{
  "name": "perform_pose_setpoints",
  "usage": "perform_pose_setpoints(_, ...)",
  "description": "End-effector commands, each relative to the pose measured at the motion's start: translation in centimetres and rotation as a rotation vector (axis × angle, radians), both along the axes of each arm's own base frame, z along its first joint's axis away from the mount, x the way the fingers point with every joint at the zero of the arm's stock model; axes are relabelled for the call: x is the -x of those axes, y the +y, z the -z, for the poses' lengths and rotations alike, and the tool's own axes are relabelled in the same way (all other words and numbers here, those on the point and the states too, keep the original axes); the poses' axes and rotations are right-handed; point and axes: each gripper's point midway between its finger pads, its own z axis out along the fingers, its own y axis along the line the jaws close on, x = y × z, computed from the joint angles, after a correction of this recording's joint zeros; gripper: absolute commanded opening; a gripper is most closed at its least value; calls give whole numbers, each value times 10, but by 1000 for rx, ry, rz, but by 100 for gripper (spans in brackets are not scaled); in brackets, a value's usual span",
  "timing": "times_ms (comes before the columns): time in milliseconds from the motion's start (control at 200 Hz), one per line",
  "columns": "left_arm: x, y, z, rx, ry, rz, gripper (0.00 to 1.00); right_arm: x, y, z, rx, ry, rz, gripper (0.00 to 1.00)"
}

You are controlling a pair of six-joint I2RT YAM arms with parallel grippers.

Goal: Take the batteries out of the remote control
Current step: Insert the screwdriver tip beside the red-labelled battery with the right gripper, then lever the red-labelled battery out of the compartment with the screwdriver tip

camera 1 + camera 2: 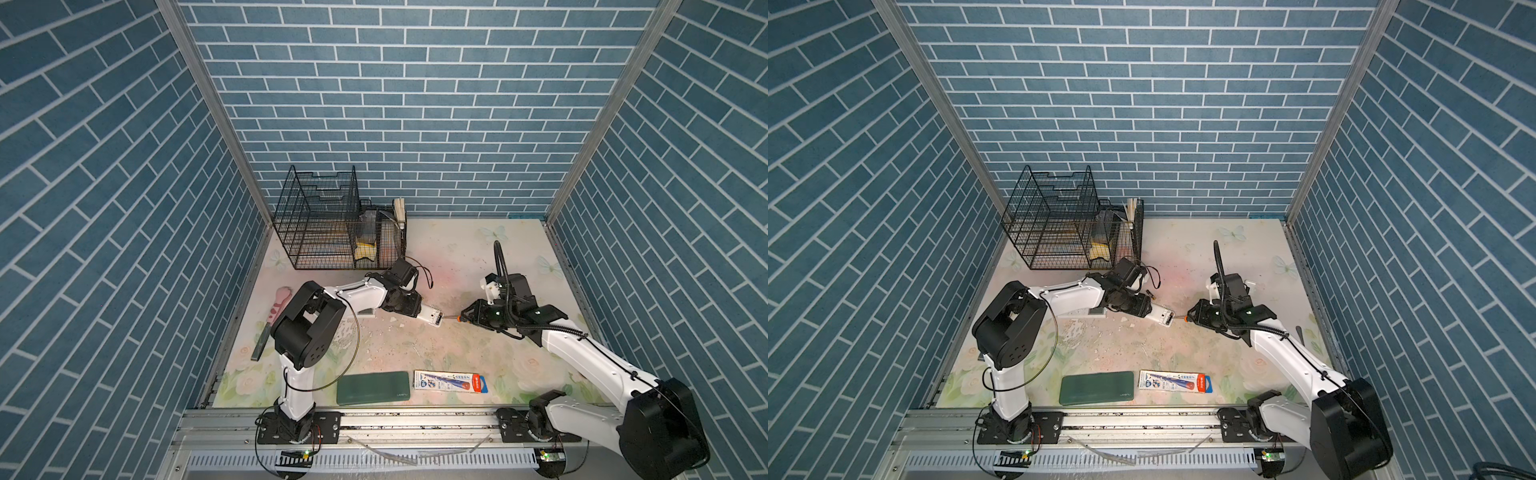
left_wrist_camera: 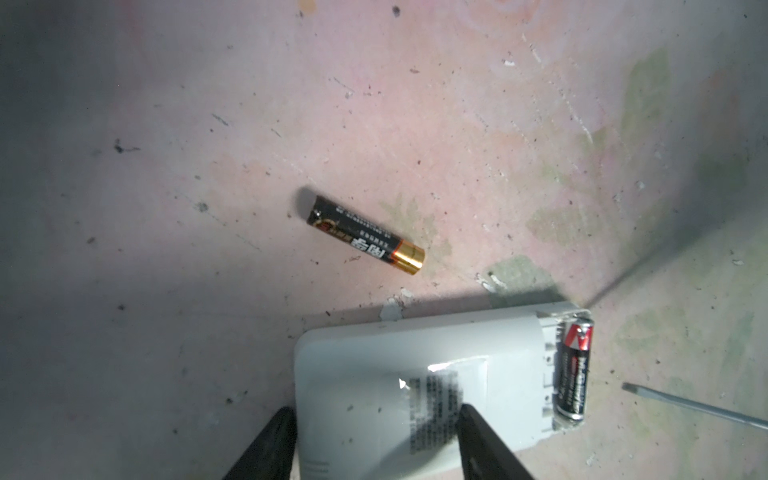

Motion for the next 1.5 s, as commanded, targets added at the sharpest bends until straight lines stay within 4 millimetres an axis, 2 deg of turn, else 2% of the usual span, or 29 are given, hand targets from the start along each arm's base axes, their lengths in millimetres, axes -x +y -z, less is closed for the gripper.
perform_pose_setpoints(0,6,5,17,-31,49,5,62,3,3,8,-15,27,3,0)
perform_pose_setpoints(1070,10,3,23,-21,73,9,62,-1,12,29,-23,57,-1,0)
perform_pose_setpoints(1495,11,4,24,-22,76,3,61,-7,16,21,-41,33,0,0)
